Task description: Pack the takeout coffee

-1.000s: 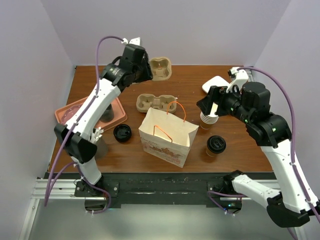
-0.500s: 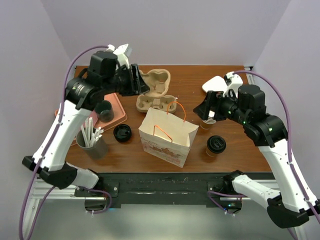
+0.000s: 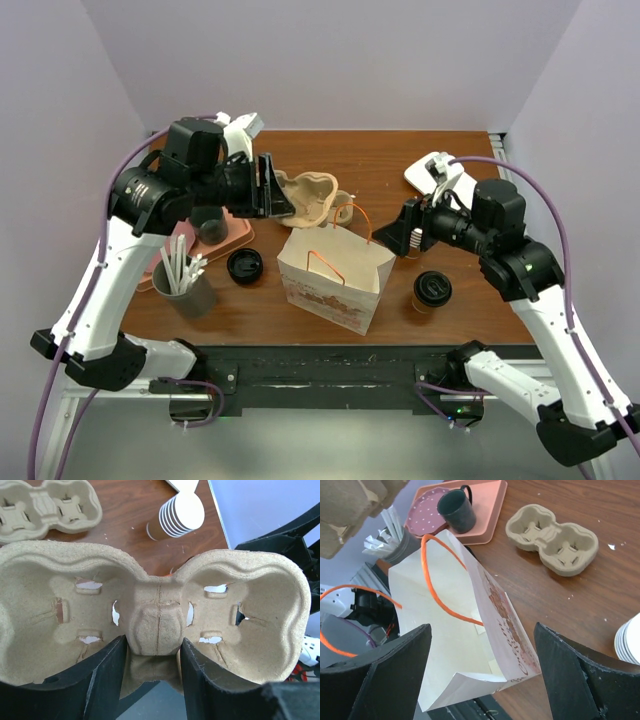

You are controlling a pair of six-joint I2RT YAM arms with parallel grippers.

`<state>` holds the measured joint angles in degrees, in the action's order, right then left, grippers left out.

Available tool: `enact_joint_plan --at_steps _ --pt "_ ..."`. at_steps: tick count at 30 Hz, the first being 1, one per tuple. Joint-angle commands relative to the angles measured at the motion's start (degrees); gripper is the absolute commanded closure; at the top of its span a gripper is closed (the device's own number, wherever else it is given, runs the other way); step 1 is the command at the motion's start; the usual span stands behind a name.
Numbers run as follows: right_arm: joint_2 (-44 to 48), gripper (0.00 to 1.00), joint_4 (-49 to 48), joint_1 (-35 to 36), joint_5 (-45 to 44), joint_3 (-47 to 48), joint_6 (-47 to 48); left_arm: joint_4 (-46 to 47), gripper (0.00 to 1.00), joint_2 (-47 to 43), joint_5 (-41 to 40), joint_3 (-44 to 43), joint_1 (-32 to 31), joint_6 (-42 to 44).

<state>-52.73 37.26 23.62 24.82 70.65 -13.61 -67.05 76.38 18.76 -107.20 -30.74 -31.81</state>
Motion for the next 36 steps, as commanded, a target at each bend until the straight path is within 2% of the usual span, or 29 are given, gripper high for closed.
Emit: enact_joint_plan --at_steps 1,9,17,30,36 --pt "1.32 0.13 -8.33 0.03 2.43 -2.18 1.74 -0.90 0.47 -0.62 6.54 0.76 0.24 1.32" --pt "-1.41 0.14 -10.98 0.29 4.63 -1.92 1.12 3.32 0.48 -0.53 8.57 3.66 -1.78 -1.76" --pt "-0.71 0.14 -9.57 0.55 2.96 -2.18 1.83 3.94 0.49 -1.32 5.23 6.74 -2.83 -1.06" --pt "0.79 0.15 -9.04 0.64 0.67 -2.45 1.13 -0.01 0.48 1.58 1.45 0.59 -2.83 0.43" --pt "-0.26 0.15 -6.84 0.73 -3.54 2.90 0.68 -0.45 0.48 1.93 0.48 0.50 -2.83 0.96"
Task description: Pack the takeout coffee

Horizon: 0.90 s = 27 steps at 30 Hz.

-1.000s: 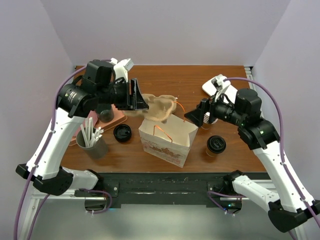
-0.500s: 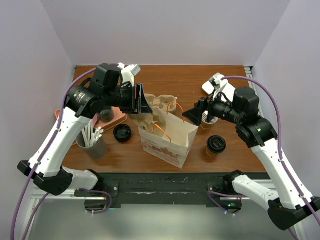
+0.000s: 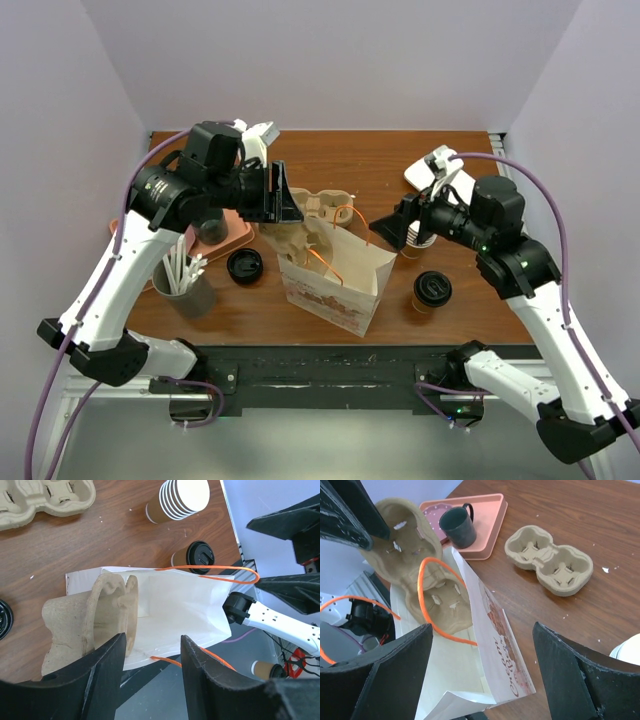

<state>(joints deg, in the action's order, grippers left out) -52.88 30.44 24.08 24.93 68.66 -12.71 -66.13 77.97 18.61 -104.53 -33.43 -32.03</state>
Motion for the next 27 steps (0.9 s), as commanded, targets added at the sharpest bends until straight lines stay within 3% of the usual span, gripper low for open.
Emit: enact_joint_plan --at_steps 1,3,10,11,15,18,21,27 --pt "-0.38 0.15 -0.37 0.27 -4.18 6.38 -0.30 -1.28 0.48 0.34 0.55 -2.26 -0.14 1.18" --pt "-1.69 0.16 -2.04 0.18 -4.19 7.97 -0.39 -1.46 0.48 0.34 0.46 -2.34 -0.06 1.27" --pt "-10.99 0.34 -10.39 0.97 2.40 13.60 2.77 -2.34 0.47 0.34 -0.33 -3.40 -0.06 2.24" --pt "-12.14 0.41 -11.53 1.06 2.67 13.86 3.30 -2.43 0.47 0.42 -0.33 -3.66 -0.14 2.41" --pt "-18.21 0.53 -14.79 1.85 5.13 17.54 6.99 -2.60 0.46 0.34 0.19 -4.01 -0.06 3.38" --pt "-23.83 0.53 -13.92 4.22 6.27 21.06 8.74 -2.69 0.46 0.25 0.46 -3.31 -0.06 4.08" --pt "-27.97 0.45 -12.07 10.18 7.58 23.70 11.82 -2.87 0.46 0.16 0.29 -2.52 -0.14 4.52" --pt "-29.56 0.41 -15.05 14.41 9.79 20.21 12.27 -3.30 0.46 0.16 0.02 -2.70 -0.14 4.96"
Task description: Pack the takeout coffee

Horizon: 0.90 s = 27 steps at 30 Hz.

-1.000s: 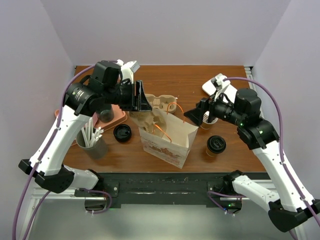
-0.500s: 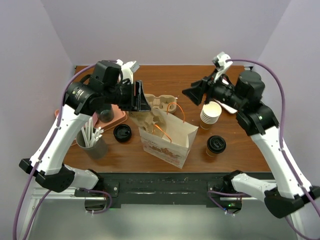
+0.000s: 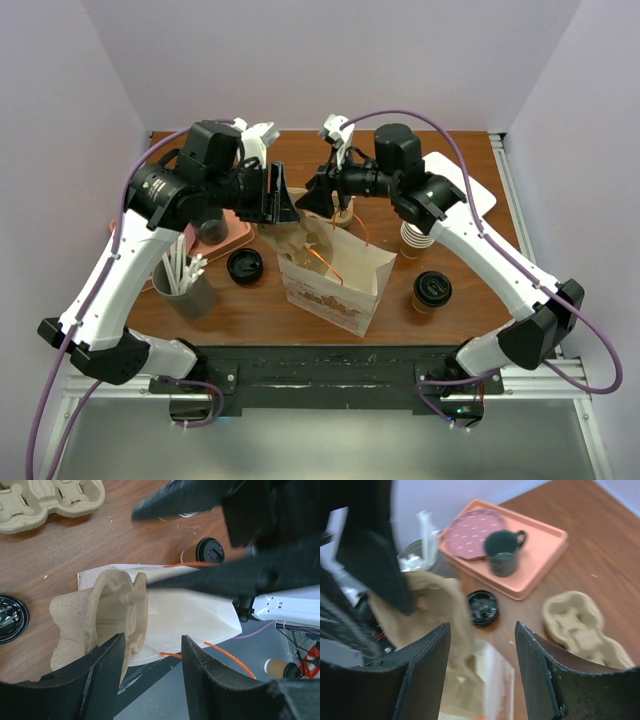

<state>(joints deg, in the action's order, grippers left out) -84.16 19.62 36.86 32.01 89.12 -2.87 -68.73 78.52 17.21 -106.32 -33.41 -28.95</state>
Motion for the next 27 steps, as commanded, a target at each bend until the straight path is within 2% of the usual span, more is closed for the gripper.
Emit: enact_joint_plan --at_steps 1,6,11,20,23,27 --pt "1.54 0.41 -4.24 1.81 2.62 -0.61 2.61 -1.05 0.46 -0.47 1.42 -0.90 -0.17 1.97" --pt "0.40 0.40 -2.92 2.78 2.36 -1.23 5.60 -1.67 0.46 -0.39 1.07 -0.99 -0.17 2.67" --pt "-0.48 0.33 -2.13 3.13 0.34 -0.88 6.30 -1.93 0.46 -0.30 1.16 -1.08 -0.17 3.02" --pt "-3.02 0.36 0.60 4.97 -1.77 2.02 8.85 -1.76 0.46 -0.30 1.95 -1.17 -0.08 3.20" --pt "-3.55 0.41 0.60 5.32 -3.44 2.55 8.94 -1.67 0.46 -0.30 2.12 -1.08 -0.17 3.20" --pt "-3.20 0.55 0.25 5.33 -5.20 2.72 9.11 -1.76 0.46 -0.04 2.56 -2.04 -0.17 3.20"
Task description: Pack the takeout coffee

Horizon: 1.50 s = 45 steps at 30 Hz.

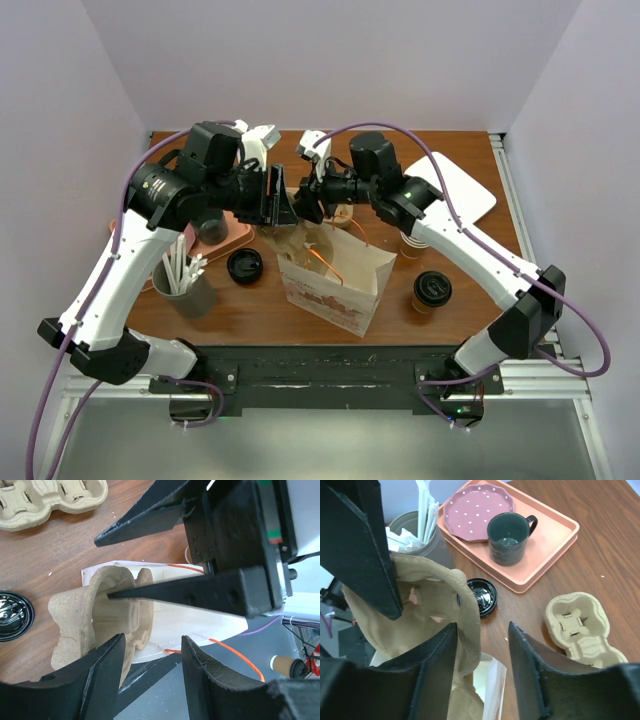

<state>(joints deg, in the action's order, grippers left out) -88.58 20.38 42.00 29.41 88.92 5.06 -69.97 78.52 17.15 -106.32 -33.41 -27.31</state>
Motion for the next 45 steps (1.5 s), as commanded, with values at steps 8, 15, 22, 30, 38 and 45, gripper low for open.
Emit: enact_joint_plan --at_steps 8,15,22,30,38,45 --pt "3.41 0.79 -2.27 0.28 -2.60 2.13 1.53 -2.53 0.46 3.48 -0.87 -12.49 -0.08 -0.55" --pt "4.29 0.81 -3.16 0.19 -2.25 2.22 0.30 -5.25 0.46 3.83 -10.02 -16.89 -0.08 -0.46" --pt "4.38 0.83 -4.38 0.19 -1.90 3.18 -3.82 -4.82 0.46 2.08 -15.56 -17.08 -0.08 0.59" --pt "2.71 0.87 0.17 0.10 -3.13 8.71 -7.87 -4.56 0.45 1.02 -15.57 -15.84 0.01 0.59" --pt "-3.09 0.88 18.80 -0.51 -4.10 22.51 -8.75 -3.06 0.42 -0.39 -12.93 -14.88 0.01 1.12" --pt "-5.91 0.90 33.47 -0.78 -6.64 30.52 -6.12 -1.22 0.35 -1.61 -11.08 -14.88 0.01 1.30"
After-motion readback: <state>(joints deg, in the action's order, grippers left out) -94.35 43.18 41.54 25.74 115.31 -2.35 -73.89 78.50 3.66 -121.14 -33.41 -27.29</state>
